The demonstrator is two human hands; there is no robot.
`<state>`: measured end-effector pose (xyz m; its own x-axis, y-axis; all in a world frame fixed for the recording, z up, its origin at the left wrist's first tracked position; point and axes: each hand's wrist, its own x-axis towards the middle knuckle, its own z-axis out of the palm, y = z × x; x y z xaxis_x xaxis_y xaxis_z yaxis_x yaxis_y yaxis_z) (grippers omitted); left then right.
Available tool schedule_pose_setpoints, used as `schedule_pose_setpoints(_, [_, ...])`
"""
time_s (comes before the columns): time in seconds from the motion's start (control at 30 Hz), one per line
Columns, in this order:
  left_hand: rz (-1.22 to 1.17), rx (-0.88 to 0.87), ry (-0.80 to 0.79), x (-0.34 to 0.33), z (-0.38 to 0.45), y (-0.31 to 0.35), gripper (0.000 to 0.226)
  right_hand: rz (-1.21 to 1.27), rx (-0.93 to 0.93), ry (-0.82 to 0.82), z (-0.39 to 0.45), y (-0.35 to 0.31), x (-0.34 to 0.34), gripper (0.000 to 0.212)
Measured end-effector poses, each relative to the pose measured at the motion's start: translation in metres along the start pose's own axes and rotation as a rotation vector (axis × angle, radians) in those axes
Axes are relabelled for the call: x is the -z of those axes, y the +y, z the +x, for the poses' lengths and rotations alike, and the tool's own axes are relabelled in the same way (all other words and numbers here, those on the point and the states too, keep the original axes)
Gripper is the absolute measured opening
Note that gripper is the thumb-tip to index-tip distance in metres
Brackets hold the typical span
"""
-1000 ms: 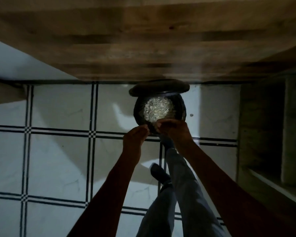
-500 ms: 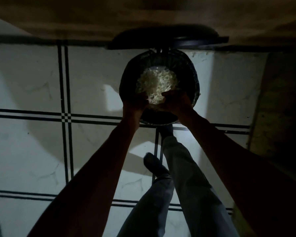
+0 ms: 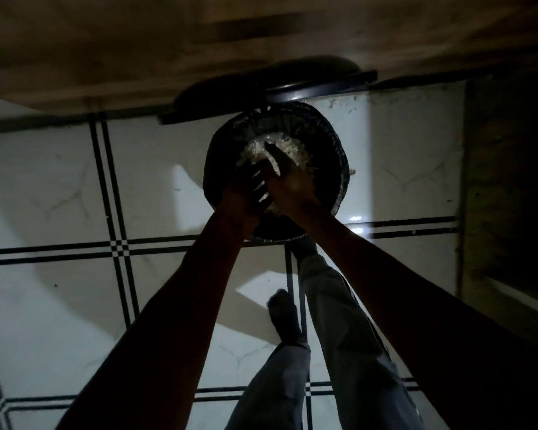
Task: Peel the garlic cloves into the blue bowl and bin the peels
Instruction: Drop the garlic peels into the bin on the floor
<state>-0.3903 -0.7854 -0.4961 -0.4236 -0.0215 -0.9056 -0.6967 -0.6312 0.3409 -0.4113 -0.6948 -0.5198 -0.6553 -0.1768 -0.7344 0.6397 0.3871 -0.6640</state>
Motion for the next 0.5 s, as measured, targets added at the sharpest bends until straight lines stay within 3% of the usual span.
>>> schedule_pose_setpoints(0.1, [0.003, 0.035, -0.057, -0.006, -0.006, 0.002, 0.050, 0.023, -0.067, -0.196, -0.006, 0.004, 0.011, 0.033])
schedule_pose_setpoints(0.2, [-0.036, -0.023, -0.119, -0.008, -0.021, -0.001, 0.049, -0.111, -0.103, 0.054, -0.029, 0.005, 0.038, 0.038])
schedule_pose_setpoints(0.3, [0.054, -0.015, -0.071, -0.015, -0.059, -0.003, 0.048, 0.022, -0.001, 0.185, -0.089, 0.000, 0.066, 0.046])
schedule_pose_setpoints(0.5, [0.402, -0.053, -0.191, -0.081, -0.212, -0.009, 0.025, 0.318, 0.091, 0.464, -0.270, -0.046, 0.155, 0.038])
